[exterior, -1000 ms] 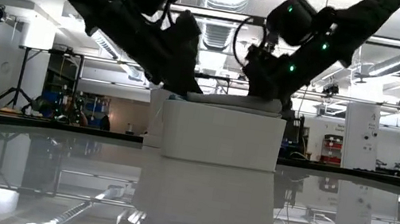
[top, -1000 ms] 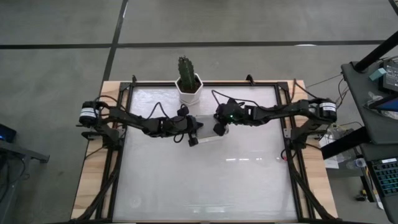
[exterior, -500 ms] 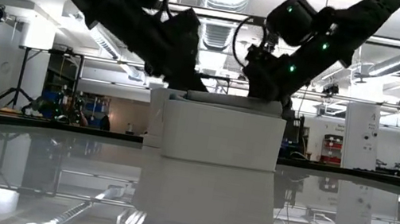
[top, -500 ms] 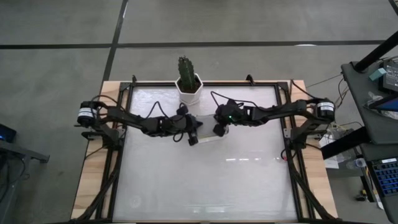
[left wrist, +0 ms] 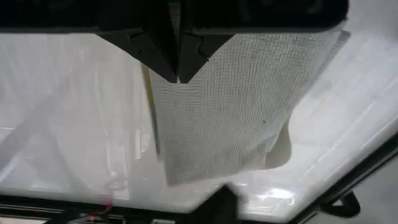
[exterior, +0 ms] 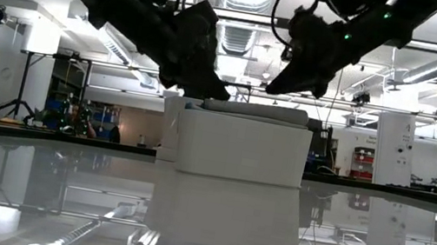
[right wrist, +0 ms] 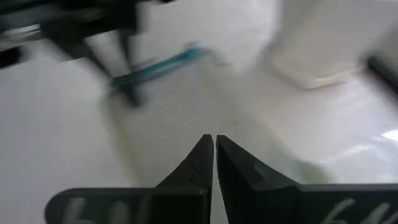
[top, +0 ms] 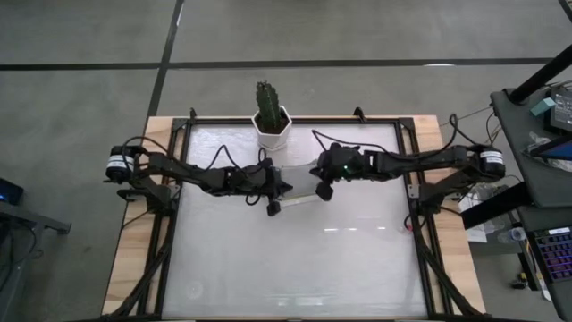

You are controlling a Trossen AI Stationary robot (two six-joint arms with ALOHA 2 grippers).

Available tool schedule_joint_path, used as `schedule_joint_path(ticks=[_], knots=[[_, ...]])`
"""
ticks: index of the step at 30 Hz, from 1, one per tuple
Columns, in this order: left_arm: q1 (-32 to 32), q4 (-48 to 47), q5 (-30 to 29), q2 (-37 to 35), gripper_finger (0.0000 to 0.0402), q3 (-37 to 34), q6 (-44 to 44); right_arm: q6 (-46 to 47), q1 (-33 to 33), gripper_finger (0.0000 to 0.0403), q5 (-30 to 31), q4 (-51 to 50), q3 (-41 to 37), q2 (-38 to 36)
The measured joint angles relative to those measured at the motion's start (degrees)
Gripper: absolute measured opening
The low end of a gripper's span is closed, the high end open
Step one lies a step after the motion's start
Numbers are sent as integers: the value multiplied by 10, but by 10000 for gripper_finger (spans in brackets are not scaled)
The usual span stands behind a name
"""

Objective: Fold microfiber towels
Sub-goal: Put the gray towel into the bin

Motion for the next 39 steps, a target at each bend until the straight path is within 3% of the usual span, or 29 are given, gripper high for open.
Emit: schedule_joint_path(ticks=[4,19,31,39], knots=[[-2,1,12,7,0,0,-3,14,13,12,-69,0,-10,-7],[-1,-45,14,11,0,0,-38,25,18,12,-69,32,-40,71],[0,-46,7,-12,0,11,-29,19,17,12,-69,24,-41,25],[10,-43,-62,-10,0,28,-15,-1,1,12,-65,28,-41,-13]])
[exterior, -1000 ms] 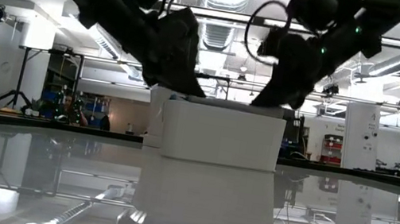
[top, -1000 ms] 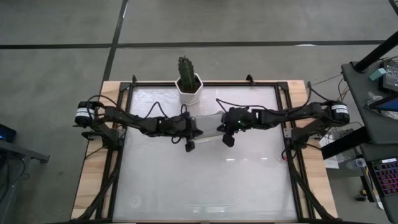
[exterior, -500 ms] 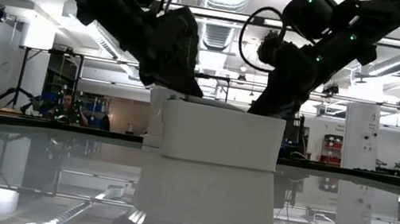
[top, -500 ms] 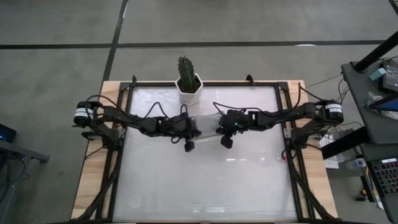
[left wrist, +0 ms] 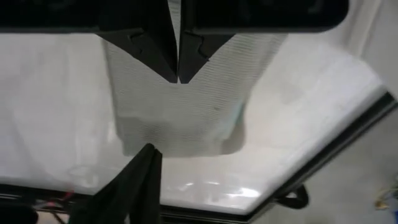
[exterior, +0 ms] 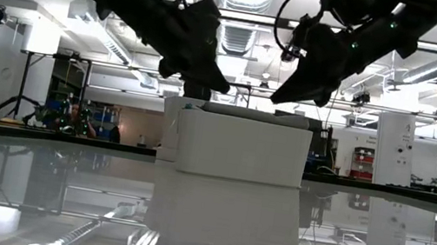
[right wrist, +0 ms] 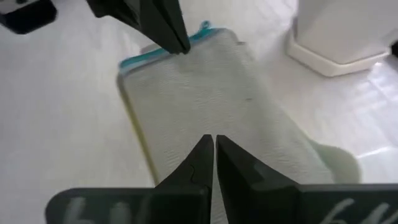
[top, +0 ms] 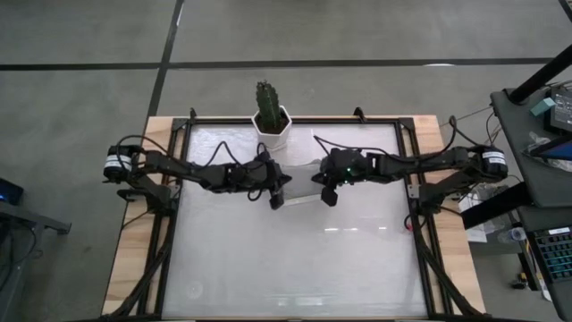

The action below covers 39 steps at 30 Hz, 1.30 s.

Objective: Fold microfiber towels
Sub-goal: Put the gray towel into the bin

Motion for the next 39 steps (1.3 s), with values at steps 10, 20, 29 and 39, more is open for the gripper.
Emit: schedule_joint_path(ticks=[10,20,29,39], knots=[[25,2,-30,1,0,0,-1,-11,-33,12,31,30,0,22],[28,12,-29,51,0,7,-3,-15,-40,12,53,46,-1,35],[28,-34,-29,58,0,7,-42,-18,-40,12,58,66,-25,35],[28,-35,-29,58,0,6,-48,-13,-40,12,58,90,-55,35]])
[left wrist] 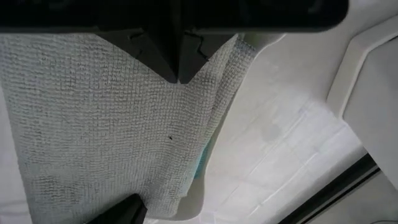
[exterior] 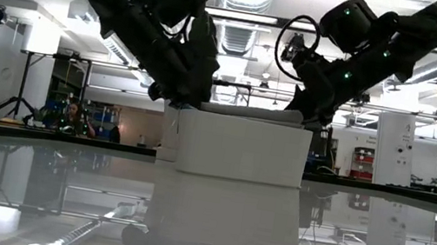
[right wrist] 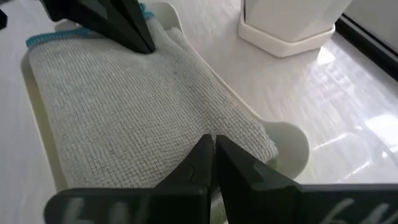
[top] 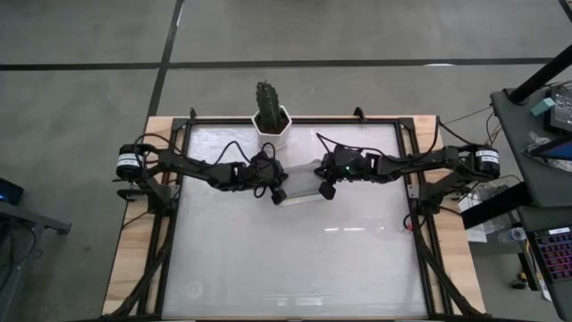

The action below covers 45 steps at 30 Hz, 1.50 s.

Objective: Fold microfiber towels
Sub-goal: Put the gray towel into the bin

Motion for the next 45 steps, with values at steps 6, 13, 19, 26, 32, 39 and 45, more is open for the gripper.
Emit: schedule_joint_path(ticks=[6,13,19,26,32,39,45], knots=[[0,0,0,0,0,-1,0,4,0,12,0,4,-11,0],[0,-2,0,-3,0,0,0,-1,0,12,0,7,-12,-7],[-1,-2,5,-3,0,0,0,-11,-4,12,0,29,-12,-31],[-2,12,41,-3,0,1,0,-10,-15,9,0,32,-5,-10],[-2,13,41,4,0,0,0,-10,-15,8,-1,31,-1,28],[-2,11,41,5,0,-4,0,-11,-15,8,-1,30,-1,40],[-2,5,41,5,0,-5,0,-11,-15,8,-1,27,-1,40]])
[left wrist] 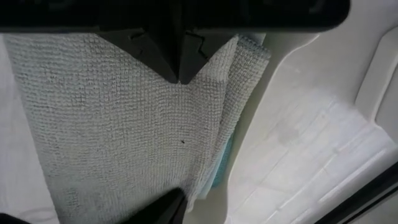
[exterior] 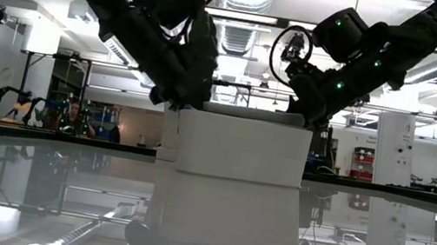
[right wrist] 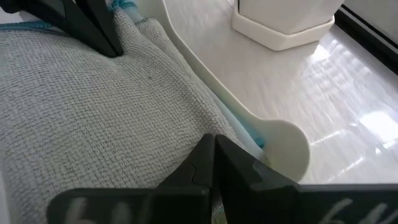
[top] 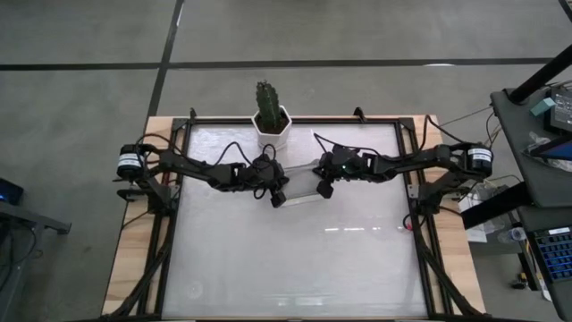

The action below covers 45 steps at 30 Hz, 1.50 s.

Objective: Fold microfiber towels
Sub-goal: Put the gray towel into the bin

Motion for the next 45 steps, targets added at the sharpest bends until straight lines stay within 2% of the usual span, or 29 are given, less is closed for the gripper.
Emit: schedule_joint_path(ticks=[17,32,40,45], knots=[[0,-11,0,-5,0,-1,0,0,0,8,0,-26,1,-6],[0,-12,0,-54,0,-1,2,10,2,8,0,-66,3,-93],[-3,-14,0,-82,0,-1,4,11,36,8,0,-67,2,-127],[-27,-9,5,-91,0,-1,21,18,64,8,0,-75,0,-128]])
